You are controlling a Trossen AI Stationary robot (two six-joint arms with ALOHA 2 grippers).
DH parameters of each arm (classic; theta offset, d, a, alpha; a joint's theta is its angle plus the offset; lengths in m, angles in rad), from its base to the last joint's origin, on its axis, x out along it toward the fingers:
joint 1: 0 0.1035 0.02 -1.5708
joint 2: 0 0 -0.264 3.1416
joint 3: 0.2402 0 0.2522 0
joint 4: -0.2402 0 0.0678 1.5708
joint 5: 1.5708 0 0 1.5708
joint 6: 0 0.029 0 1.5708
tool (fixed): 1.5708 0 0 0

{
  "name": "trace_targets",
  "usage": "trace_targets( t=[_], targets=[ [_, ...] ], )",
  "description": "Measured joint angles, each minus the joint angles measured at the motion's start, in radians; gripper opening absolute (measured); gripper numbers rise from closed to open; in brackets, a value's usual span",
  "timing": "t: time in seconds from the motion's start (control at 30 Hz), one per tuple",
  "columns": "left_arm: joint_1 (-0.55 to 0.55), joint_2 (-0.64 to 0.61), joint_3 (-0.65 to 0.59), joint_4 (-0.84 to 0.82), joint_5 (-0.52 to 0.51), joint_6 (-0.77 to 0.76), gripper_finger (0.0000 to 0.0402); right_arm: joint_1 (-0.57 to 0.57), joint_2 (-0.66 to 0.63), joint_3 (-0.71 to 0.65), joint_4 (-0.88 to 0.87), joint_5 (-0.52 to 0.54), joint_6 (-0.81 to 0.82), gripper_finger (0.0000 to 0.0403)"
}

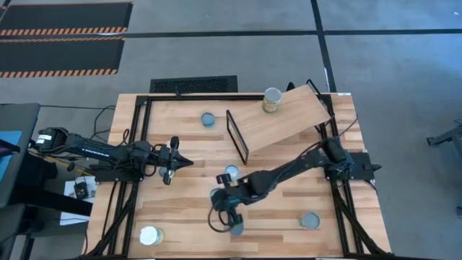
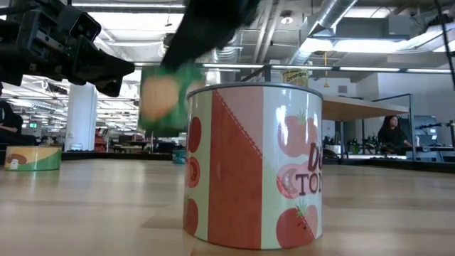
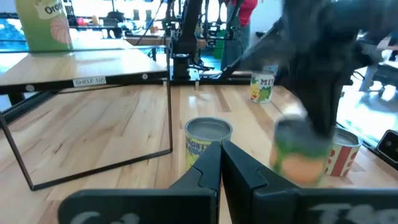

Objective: Pick and place cans onto a shelf
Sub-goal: Put the canned peaches on the shelf

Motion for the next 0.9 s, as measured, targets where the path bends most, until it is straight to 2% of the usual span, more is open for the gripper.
trace_targets(
  t=[0.23,0.5,0.6,0.77,0.9],
  targets=[
    [0.0,0.0,0.0,0.003,0.0,0.0,0.0,0.094,-0.166,-0.064,-0.168,0.046,0.175,0.0006],
    [0.0,0.0,0.0,0.011,0.0,-0.001,0.0,0.2,-0.386,-0.358,-0.193,0.165,0.519,0.0004],
    [0.0,0.0,0.0,0.01,0.0,-0.001,0.0,0.222,-0.495,-0.437,-0.204,0.218,0.602,0.0004],
    [0.0,0.0,0.0,0.013,-0.01,-0.01,0.0,0.166,-0.691,-0.477,-0.377,0.304,0.67,0.0004],
    [0.0,0.0,0.0,0.016,-0.042,-0.023,0.0,0.019,-0.808,-0.477,-0.452,0.336,0.584,0.0004]
  ],
)
